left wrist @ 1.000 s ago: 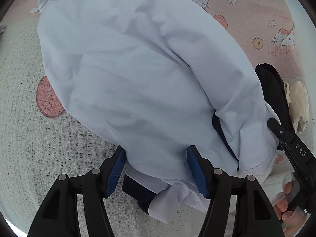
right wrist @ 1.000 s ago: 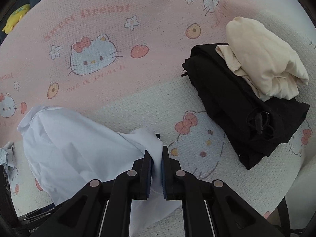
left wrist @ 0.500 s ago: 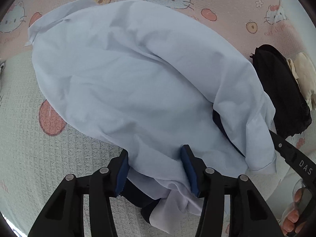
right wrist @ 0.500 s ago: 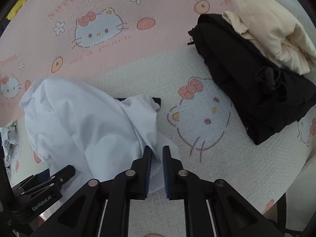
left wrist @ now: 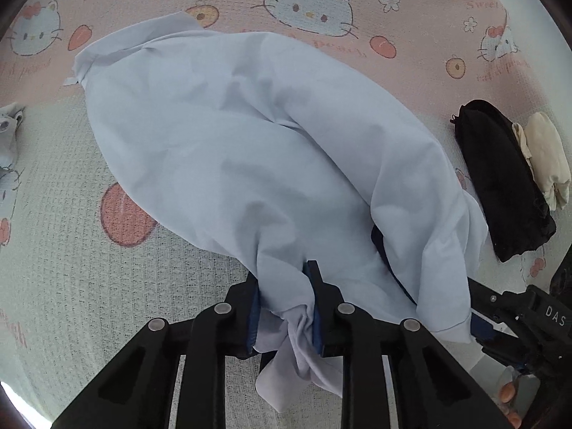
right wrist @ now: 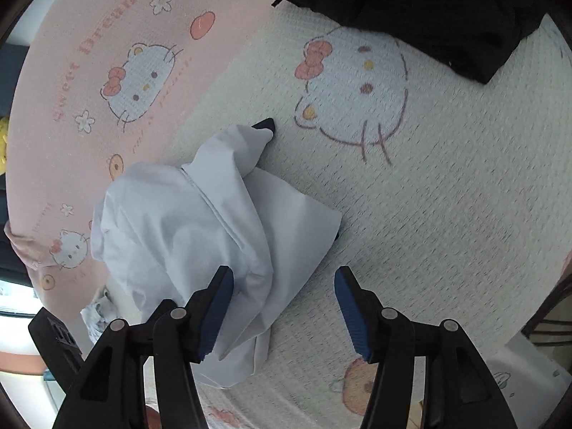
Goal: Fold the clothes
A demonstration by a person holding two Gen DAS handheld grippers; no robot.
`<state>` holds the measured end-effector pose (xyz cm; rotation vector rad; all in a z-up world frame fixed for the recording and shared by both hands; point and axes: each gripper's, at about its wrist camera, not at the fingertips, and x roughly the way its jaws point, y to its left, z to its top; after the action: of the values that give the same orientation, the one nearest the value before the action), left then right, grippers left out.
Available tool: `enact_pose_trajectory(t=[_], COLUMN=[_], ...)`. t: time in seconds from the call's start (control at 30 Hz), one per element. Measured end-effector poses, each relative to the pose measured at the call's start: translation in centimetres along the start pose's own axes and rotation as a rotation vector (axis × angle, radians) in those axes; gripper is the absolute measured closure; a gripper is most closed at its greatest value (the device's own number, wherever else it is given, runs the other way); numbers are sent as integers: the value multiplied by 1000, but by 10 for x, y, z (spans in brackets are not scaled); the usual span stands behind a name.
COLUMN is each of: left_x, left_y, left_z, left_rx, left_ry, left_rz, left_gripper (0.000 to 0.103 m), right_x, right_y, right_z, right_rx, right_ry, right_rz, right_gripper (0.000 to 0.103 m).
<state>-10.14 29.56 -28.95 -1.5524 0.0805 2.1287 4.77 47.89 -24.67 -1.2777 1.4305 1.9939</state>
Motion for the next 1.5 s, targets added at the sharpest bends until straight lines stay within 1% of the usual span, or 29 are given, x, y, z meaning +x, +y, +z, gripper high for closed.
enact_pose_trajectory(t=[0.1, 0.2, 0.27, 0.43, 0.57, 0.63, 0.67, 0.7, 0.77, 0.87, 0.9, 0.97, 1.03, 1.1, 1.17, 1.3, 1.37, 1.4, 1.47, 1.5], left_x=[-2, -14, -15, -21, -19, -20, -21, -22, -27, -35, -32, -39, -49, -54, -49, -69, -82, -86, -85, -82], left_y=[9, 29, 35, 44, 45, 46, 48, 49, 57, 71, 66, 75, 88, 96, 88, 91, 100, 104, 116, 122], left_z=[0, -7, -11, -16, -15, -14, -12, -8, -7, -4, 2, 3, 1, -1, 3, -3, -8, -9, -11, -12], left_rx=[-7, -25, -39, -36, -33, -40, -43, -44, -52, -78, -83, -79, -70, -70, -79, -59, -77, -97, -196, -252], left_ry=[-11, -17, -13, -10, -10, -12, -11, -8, -2, -13, -24, -50, -69, -77, -88, -159, -183, -188, -156, -133], left_rz=[-18, -36, -48, -60, -58, -60, -61, -54, -28, -18, -11, 17, 51, 57, 53, 24, -19, -45, -131, -187], left_gripper=[83, 83, 83, 83, 83, 83, 83, 83, 83, 83, 83, 83, 83, 83, 83, 84, 84, 83, 83, 83], right_x=[9, 13, 16, 18, 25, 29, 31, 33, 38, 46, 49, 55, 59, 60, 60, 59, 55, 51, 42, 37], right_y=[0, -1, -2, 1, 10, 16, 20, 24, 33, 46, 51, 62, 71, 82, 93, 113, 116, 116, 114, 113], right_z=[-8, -13, -17, -22, -21, -23, -24, -26, -32, -45, -49, -56, -63, -70, -77, -91, -96, -95, -95, -95], right_rx=[35, 77, 104, 122, 88, 63, 47, 31, -4, -39, -54, -86, -124, -173, -237, -359, -401, -414, -440, -453], right_ry=[44, 56, 63, 49, 74, 82, 92, 104, 126, 158, 166, 181, 178, 165, 151, 117, 100, 87, 61, 48], right_rz=[53, 95, 123, 120, 115, 120, 127, 122, 111, 111, 109, 104, 84, 56, 27, -18, -33, -45, -69, -81], right_gripper=[45, 45, 45, 45, 46, 59, 73, 80, 87, 89, 89, 89, 89, 89, 89, 89, 89, 89, 88, 88])
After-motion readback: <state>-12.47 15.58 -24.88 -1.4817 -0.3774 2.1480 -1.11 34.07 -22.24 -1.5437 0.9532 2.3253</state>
